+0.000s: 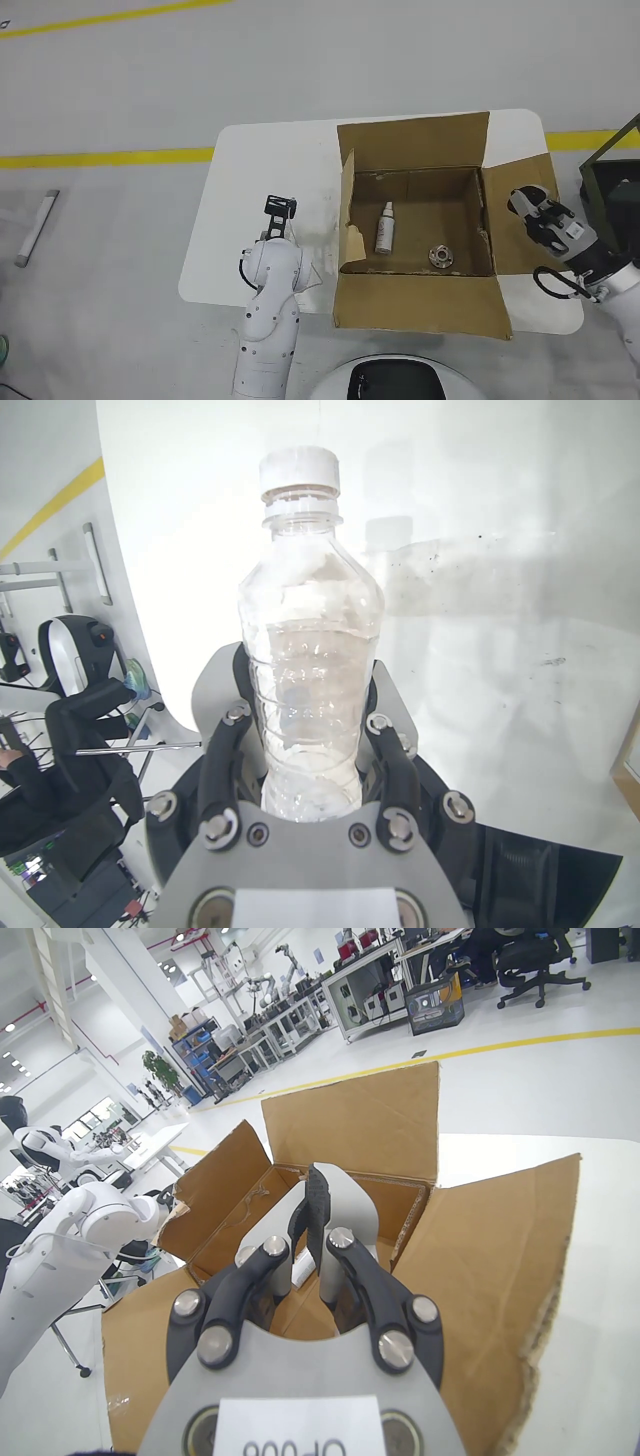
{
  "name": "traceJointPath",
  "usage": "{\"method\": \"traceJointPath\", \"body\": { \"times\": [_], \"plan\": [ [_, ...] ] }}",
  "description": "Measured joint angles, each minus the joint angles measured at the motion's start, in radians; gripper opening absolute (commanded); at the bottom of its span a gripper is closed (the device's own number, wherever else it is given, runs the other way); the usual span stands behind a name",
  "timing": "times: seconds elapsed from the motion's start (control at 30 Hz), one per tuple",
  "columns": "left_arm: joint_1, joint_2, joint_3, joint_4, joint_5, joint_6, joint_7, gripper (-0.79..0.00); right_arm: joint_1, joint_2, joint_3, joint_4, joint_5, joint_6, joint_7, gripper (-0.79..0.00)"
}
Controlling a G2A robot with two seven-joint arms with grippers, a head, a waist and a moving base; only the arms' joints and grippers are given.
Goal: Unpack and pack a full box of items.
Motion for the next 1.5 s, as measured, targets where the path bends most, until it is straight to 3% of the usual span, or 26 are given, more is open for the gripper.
{"method": "traceJointPath", "body": {
  "times": [0.07, 0.1, 0.13, 0.17, 0.5, 0.67, 0.9, 1.13, 1.17, 1.23, 1.27, 1.3, 1.33, 1.37, 1.5],
  "plan": [
    [-0.009, -0.001, -0.011, 0.029, -0.016, 0.027, 0.002, -0.603, 0.003, 0.000, 0.000, 0.005, 0.003, 0.000, 0.002, -0.760],
    [-0.013, -0.001, -0.014, 0.039, -0.024, 0.032, 0.003, -0.563, 0.004, 0.001, -0.001, 0.007, 0.003, 0.000, 0.003, -0.754],
    [-0.019, -0.002, -0.016, 0.052, -0.030, 0.034, 0.005, -0.376, 0.005, 0.001, -0.002, 0.010, 0.004, 0.001, 0.005, -0.742],
    [-0.022, -0.002, -0.018, 0.059, -0.036, 0.034, 0.004, 0.000, 0.007, 0.001, -0.003, 0.013, 0.004, 0.001, 0.007, -0.730],
    [-0.047, -0.002, -0.016, 0.090, -0.062, 0.027, 0.000, 0.000, 0.027, 0.004, -0.014, 0.032, 0.004, 0.008, 0.025, -0.714],
    [-0.057, -0.003, -0.019, 0.062, -0.079, 0.027, -0.003, 0.000, 0.037, 0.005, -0.022, 0.037, 0.002, 0.013, 0.030, -0.711],
    [-0.104, -0.008, -0.024, -0.136, -0.135, 0.049, -0.054, 0.000, 0.047, 0.007, -0.011, 0.050, -0.007, 0.021, 0.033, -0.754],
    [-0.242, -0.023, -0.012, -0.363, -0.320, 0.085, -0.110, 0.000, 0.042, 0.007, -0.027, 0.062, -0.022, 0.026, 0.021, -0.785],
    [-0.261, -0.026, -0.004, -0.377, -0.346, 0.089, -0.113, -0.043, 0.041, 0.007, -0.029, 0.063, -0.025, 0.027, 0.019, -0.785],
    [-0.299, -0.032, 0.017, -0.404, -0.413, 0.103, -0.115, -0.403, 0.038, 0.006, -0.033, 0.063, -0.028, 0.028, 0.015, -0.785],
    [-0.313, -0.035, 0.027, -0.413, -0.443, 0.109, -0.117, -0.486, 0.036, 0.006, -0.033, 0.064, -0.029, 0.028, 0.014, -0.785],
    [-0.324, -0.037, 0.038, -0.419, -0.470, 0.110, -0.120, -0.625, 0.033, 0.006, -0.033, 0.065, -0.030, 0.029, 0.012, -0.785],
    [-0.336, -0.039, 0.056, -0.427, -0.500, 0.110, -0.125, -0.680, 0.029, 0.006, -0.032, 0.065, -0.031, 0.030, 0.010, -0.785],
    [-0.342, -0.041, 0.070, -0.433, -0.525, 0.110, -0.128, -0.785, 0.025, 0.006, -0.031, 0.066, -0.032, 0.031, 0.008, -0.785],
    [-0.346, -0.049, 0.119, -0.434, -0.644, 0.124, -0.151, -0.785, 0.008, 0.006, -0.023, 0.066, -0.034, 0.034, -0.001, -0.785]
  ]
}}
